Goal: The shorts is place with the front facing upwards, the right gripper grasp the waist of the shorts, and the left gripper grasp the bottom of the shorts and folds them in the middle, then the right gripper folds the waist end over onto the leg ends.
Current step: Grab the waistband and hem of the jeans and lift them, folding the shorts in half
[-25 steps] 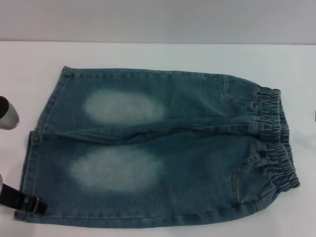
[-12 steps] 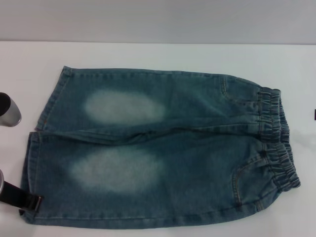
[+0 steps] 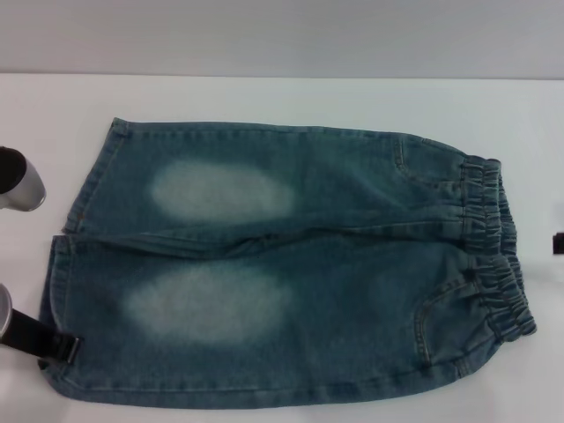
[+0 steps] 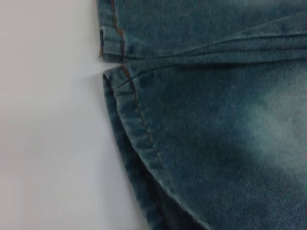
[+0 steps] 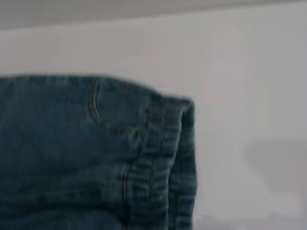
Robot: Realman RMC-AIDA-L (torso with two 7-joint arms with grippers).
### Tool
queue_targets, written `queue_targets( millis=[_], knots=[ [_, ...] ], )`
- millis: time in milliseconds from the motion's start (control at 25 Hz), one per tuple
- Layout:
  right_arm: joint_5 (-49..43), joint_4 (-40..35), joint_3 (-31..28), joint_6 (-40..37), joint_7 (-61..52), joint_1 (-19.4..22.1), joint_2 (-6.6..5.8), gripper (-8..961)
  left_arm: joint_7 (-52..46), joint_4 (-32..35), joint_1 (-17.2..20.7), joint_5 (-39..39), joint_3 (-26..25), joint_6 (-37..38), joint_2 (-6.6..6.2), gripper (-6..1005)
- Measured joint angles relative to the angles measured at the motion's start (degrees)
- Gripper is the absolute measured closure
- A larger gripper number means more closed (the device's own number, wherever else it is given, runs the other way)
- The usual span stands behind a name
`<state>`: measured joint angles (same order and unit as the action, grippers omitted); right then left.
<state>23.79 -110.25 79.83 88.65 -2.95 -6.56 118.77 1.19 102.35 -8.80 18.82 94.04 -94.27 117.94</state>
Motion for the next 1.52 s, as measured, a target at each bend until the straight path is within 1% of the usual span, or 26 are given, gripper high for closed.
queue_targets(
  millis=[280,480,920,1280,1520],
  knots=[
    [0.33,5.29,3.49,-0.79,-0.30,0.47,0.18,206,0.50,-0.29,-1.19,-0.01,-0.10,-0.05,0.00,981],
    [0.44,6.93,5.21,-1.57,-0.51,0.25,0.23,206,0.55,-0.32,-1.33,-0.23,-0.25,-0.05,0.00,981],
    [1.88,9.51,7.07,-2.98,-0.94,-0.91,0.32,206,0.69,-0.28,-1.40,-0.06,-0.72,-0.03,0.00,980],
    [2.25,12.22,7.17,-4.50,-1.01,-0.91,0.33,205,1.17,-0.23,-1.64,-0.01,-1.05,-0.04,0.00,979],
    [3.94,13.59,7.18,-5.66,-1.01,-0.94,0.32,228,1.24,-0.26,-1.74,0.00,-1.16,-0.11,0.00,979]
  ],
)
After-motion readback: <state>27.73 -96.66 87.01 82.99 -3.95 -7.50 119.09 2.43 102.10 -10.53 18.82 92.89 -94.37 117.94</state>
